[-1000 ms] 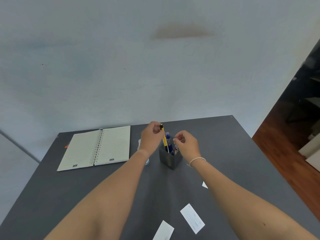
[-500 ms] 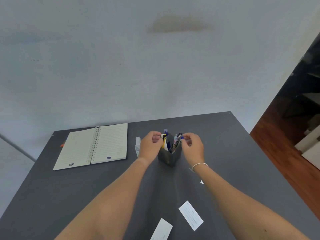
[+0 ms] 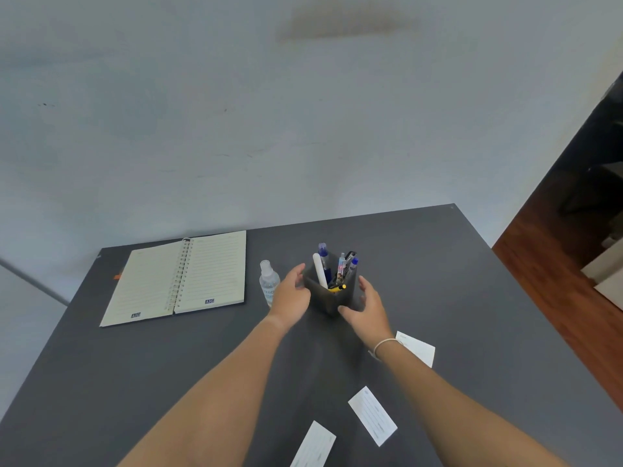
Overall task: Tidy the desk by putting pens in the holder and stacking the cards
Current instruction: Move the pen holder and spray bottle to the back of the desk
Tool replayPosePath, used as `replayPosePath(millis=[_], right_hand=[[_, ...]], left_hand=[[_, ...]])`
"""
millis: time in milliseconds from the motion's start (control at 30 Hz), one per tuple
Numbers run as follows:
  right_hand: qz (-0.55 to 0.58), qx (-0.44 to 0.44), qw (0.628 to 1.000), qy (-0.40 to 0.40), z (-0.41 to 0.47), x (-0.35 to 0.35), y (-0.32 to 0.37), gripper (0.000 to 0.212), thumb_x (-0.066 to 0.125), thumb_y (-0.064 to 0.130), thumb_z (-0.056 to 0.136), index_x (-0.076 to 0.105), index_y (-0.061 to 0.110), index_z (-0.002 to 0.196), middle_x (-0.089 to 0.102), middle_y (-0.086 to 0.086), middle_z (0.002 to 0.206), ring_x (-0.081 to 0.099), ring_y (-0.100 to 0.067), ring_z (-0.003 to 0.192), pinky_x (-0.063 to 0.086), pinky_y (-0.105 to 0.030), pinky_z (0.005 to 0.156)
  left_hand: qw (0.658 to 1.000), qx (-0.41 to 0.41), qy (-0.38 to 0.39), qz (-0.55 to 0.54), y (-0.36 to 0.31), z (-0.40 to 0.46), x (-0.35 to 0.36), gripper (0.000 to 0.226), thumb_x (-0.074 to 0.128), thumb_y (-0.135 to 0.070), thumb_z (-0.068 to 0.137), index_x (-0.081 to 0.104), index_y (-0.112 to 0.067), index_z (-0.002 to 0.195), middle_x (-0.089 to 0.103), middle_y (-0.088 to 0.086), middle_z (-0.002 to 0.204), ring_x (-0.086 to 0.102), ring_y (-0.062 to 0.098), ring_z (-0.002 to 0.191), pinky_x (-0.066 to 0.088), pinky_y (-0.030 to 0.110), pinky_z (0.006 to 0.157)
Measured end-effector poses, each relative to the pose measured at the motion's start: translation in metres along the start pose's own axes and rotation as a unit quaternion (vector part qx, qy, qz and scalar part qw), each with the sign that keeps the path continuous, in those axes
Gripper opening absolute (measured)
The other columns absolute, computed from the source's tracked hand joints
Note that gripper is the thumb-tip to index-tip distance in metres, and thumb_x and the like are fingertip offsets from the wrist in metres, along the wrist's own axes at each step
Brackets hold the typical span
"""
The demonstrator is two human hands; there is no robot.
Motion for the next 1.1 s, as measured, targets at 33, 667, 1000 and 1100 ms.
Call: replayPosePath(millis=[33, 667, 1000, 1100], right_hand=[[0.005, 0.001, 1.000, 0.007, 0.000, 0.003, -0.001, 0.080, 0.070, 0.011, 0.074, 0.029, 0.021, 0.143, 0.037, 0.000, 0.145, 0.037, -0.018, 0.133, 0.034, -0.030, 0.107], [0.048, -0.011, 0.999, -0.011, 0.038, 0.009, -0.004, 0.063, 0.055, 0.001, 0.085, 0.035, 0.018, 0.142, 0.050, -0.001, 0.140, 0.048, -0.015, 0.127, 0.039, -0.033, 0.108], [0.036, -0.030, 0.999, -0.015, 0.105, -0.025, 0.026, 0.045, 0.051, 0.000, 0.088, 0.045, 0.009, 0.132, 0.060, -0.006, 0.128, 0.054, -0.015, 0.120, 0.042, -0.024, 0.102], [0.045, -0.036, 0.998, -0.021, 0.126, -0.034, 0.036, 0.048, 0.050, -0.003, 0.087, 0.046, 0.013, 0.132, 0.061, -0.002, 0.121, 0.055, -0.014, 0.118, 0.041, -0.022, 0.099]], left_hand=[[1.000, -0.001, 0.009, 0.003, 0.002, 0.001, 0.002, 0.058, 0.038, 0.003, 0.088, 0.034, -0.018, 0.142, 0.041, 0.010, 0.146, 0.039, 0.020, 0.135, 0.033, 0.023, 0.103], [0.999, 0.005, 0.041, -0.015, 0.010, 0.038, 0.031, 0.058, 0.046, 0.006, 0.086, 0.045, -0.023, 0.136, 0.058, -0.009, 0.117, 0.053, 0.006, 0.111, 0.038, 0.022, 0.098], [0.998, 0.039, -0.001, -0.047, -0.035, 0.078, 0.050, 0.052, 0.049, 0.001, 0.086, 0.050, -0.024, 0.132, 0.064, -0.002, 0.120, 0.056, 0.013, 0.115, 0.040, 0.029, 0.105], [0.997, 0.031, -0.012, -0.066, -0.044, 0.096, 0.055, 0.050, 0.049, 0.001, 0.087, 0.050, -0.018, 0.133, 0.062, 0.003, 0.126, 0.055, 0.015, 0.118, 0.039, 0.036, 0.109]])
Point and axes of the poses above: each hand's wrist, its own z-axis towards the middle knuckle, its own x-axis out of the palm, y = z × x, the point moved 10 cm from there along z, towards the middle knuckle
